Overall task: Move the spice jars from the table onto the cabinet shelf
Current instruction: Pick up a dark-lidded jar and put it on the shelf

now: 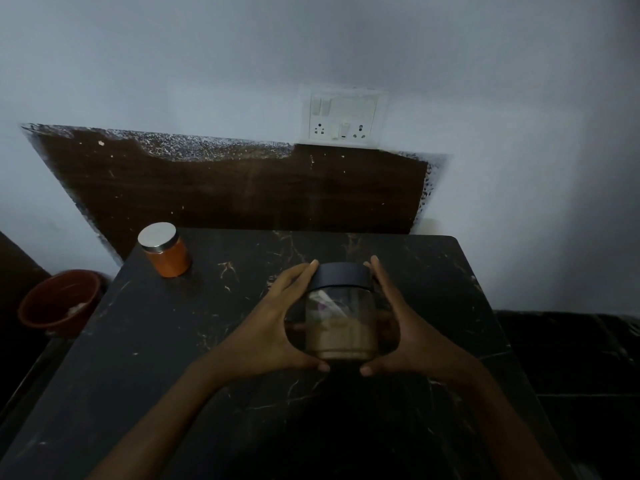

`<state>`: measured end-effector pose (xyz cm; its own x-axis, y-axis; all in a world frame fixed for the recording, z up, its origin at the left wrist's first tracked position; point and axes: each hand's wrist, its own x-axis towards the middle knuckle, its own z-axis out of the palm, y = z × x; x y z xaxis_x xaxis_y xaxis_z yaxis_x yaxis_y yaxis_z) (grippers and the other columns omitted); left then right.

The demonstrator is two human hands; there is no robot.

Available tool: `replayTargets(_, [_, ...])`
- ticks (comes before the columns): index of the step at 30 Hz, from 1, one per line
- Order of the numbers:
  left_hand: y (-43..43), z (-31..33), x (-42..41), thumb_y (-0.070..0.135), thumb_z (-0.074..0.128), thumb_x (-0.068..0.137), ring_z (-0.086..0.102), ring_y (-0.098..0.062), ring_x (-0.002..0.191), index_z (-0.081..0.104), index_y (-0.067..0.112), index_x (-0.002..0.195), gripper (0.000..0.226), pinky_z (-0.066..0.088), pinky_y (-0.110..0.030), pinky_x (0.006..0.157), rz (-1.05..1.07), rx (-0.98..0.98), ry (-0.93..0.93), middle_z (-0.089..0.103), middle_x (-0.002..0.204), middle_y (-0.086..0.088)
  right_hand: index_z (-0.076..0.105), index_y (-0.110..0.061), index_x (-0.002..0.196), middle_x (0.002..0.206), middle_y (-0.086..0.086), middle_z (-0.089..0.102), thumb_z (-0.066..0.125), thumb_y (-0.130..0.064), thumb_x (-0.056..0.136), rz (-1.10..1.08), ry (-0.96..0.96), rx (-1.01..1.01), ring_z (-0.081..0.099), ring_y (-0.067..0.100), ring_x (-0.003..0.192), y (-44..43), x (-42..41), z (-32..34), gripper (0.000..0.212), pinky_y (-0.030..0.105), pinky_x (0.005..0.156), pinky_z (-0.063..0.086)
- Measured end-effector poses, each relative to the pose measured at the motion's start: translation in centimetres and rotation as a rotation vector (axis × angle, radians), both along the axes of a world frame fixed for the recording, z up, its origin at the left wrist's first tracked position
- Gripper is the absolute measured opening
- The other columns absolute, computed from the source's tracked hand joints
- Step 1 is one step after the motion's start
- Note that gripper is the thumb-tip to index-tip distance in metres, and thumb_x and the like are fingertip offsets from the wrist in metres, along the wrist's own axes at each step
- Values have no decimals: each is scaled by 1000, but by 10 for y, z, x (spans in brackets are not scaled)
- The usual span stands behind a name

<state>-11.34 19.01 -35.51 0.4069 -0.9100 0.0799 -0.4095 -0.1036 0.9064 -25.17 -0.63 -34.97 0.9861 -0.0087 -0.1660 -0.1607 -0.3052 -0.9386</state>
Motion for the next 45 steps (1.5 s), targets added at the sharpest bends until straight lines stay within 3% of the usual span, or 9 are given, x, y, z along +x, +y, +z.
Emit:
replayTargets(3, [0, 4, 1, 25, 88, 57, 28, 8, 130, 5, 44, 142, 121, 49, -19, 92, -20, 17, -24, 14, 142, 29, -5, -62, 132, 138, -33, 10, 85, -10, 57, -33, -19, -27, 43, -25, 108, -1, 0, 4, 129, 7, 81, 46])
replayTargets(9, [-7, 10, -5, 47, 83, 57, -1, -1, 143, -15, 41, 145, 132, 31, -35, 113, -46, 78, -246, -17, 150, 28, -4, -56, 137, 133, -44, 1, 88, -24, 55, -51, -87, -277, 22, -13, 124, 2, 5, 11, 127, 10, 95, 34])
replayTargets(12, [-14, 12, -5, 54, 79, 55, 13, -3, 139, -4, 44, 146, 123, 40, -37, 107, -19, 73, -284, -1, 149, 26, -5, -52, 138, 135, -41, -1, 88, -28, 56, -36, -109, -325, 16, -24, 121, 4, 7, 13, 127, 6, 92, 33])
replayTargets(17, [-11, 10, -2, 36, 87, 55, 25, 5, 132, 8, 39, 147, 121, 44, -26, 102, 2, 3, -112, 14, 144, 26, -15, -63, 131, 142, -41, -15, 85, -43, 48, -2, -44, -252, 5, -2, 137, -10, 2, 19, 132, 30, 108, 25])
replayTargets(22, [-9, 9, -3, 38, 83, 56, 27, 3, 133, 2, 44, 144, 120, 46, -24, 99, -51, 6, 17, 10, 144, 31, -8, -62, 134, 142, -36, 5, 89, -27, 53, -9, -17, -222, 22, 5, 136, -12, 2, 16, 132, 30, 108, 33])
replayTargets(27, [-11, 11, -5, 51, 78, 58, -6, -4, 143, -17, 46, 142, 127, 28, -39, 113, -60, 58, -234, -20, 147, 32, -2, -57, 135, 141, -31, 8, 85, -39, 49, -25, -68, -303, 24, -8, 129, -7, 9, 17, 124, 20, 102, 36])
replayTargets(35, [-11, 12, -5, 39, 83, 57, 24, 5, 132, 7, 33, 148, 118, 42, -18, 101, 5, -23, -113, 13, 143, 24, -11, -62, 134, 145, -36, -4, 88, -35, 49, 23, -25, -205, 16, -6, 133, -15, 8, 17, 133, 21, 103, 30])
replayTargets(39, [-10, 11, -2, 40, 82, 58, 25, 7, 131, 5, 32, 148, 119, 42, -17, 99, -19, -22, 8, 13, 142, 28, -1, -63, 132, 137, -32, 19, 88, -17, 53, -14, 8, -96, 40, -17, 118, -16, 6, 15, 129, 9, 88, 44])
replayTargets(45, [-15, 10, -5, 58, 80, 53, -4, -3, 143, -11, 40, 146, 132, 29, -40, 113, -9, 43, -241, -17, 150, 26, 1, -57, 137, 142, -29, 11, 85, -37, 48, -63, -90, -247, 27, 1, 132, -8, 14, 14, 124, 30, 107, 36])
